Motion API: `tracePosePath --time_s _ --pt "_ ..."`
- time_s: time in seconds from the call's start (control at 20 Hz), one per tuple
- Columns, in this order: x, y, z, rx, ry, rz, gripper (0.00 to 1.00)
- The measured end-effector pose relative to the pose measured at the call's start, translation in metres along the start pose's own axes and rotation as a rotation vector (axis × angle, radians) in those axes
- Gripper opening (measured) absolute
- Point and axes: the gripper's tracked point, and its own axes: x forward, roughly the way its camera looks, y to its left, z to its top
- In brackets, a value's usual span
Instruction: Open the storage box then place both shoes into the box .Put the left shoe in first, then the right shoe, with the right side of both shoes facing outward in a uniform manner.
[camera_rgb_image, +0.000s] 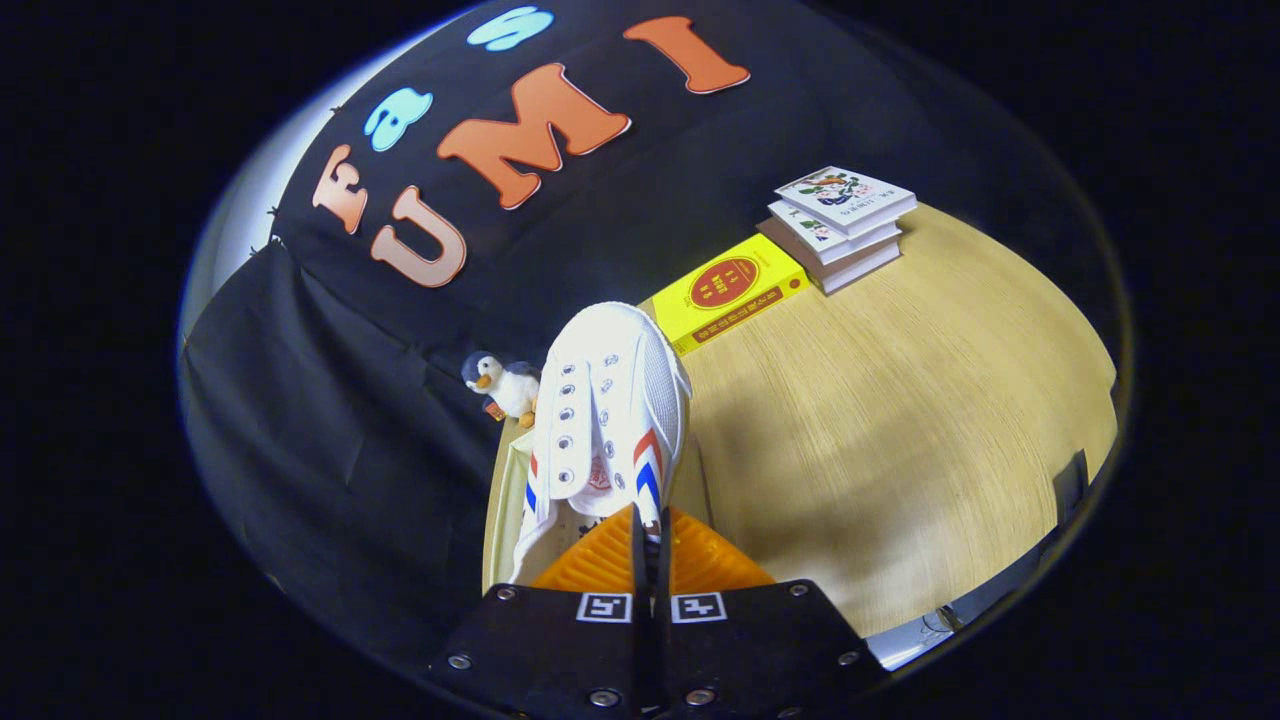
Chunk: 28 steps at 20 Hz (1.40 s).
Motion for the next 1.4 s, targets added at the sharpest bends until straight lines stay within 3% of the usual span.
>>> tracePosePath --time_s 0.4,0.65,0.8,0.9,0.95,1.0,1.1,1.15,1.2,1.25,1.35,1.4 --pt "0.034 0.05 -0.046 -0.067 0.069 -0.084 0.0" --pt "0.071 0.031 -0.073 -0.186 0.126 -0.238 0.0" --pt "0.062 0.025 -0.082 -0.269 0.164 -0.303 0.03" --pt "0.062 0.033 -0.081 -0.285 0.166 -0.261 0.05" --pt "0.059 0.046 -0.075 -0.269 0.144 -0.218 0.17" --pt "0.06 0.055 -0.067 -0.258 0.125 -0.201 0.2" --pt "0.054 0.061 -0.048 -0.285 0.085 -0.19 0.44" --pt "0.049 0.063 -0.04 -0.302 0.073 -0.183 0.64" --pt "0.044 0.064 -0.033 -0.313 0.061 -0.176 0.73" --pt "0.037 0.063 -0.026 -0.32 0.047 -0.171 0.88" --pt "0.022 0.064 -0.011 -0.325 0.018 -0.16 0.99" --pt "0.014 0.065 -0.003 -0.325 0.006 -0.146 0.99"
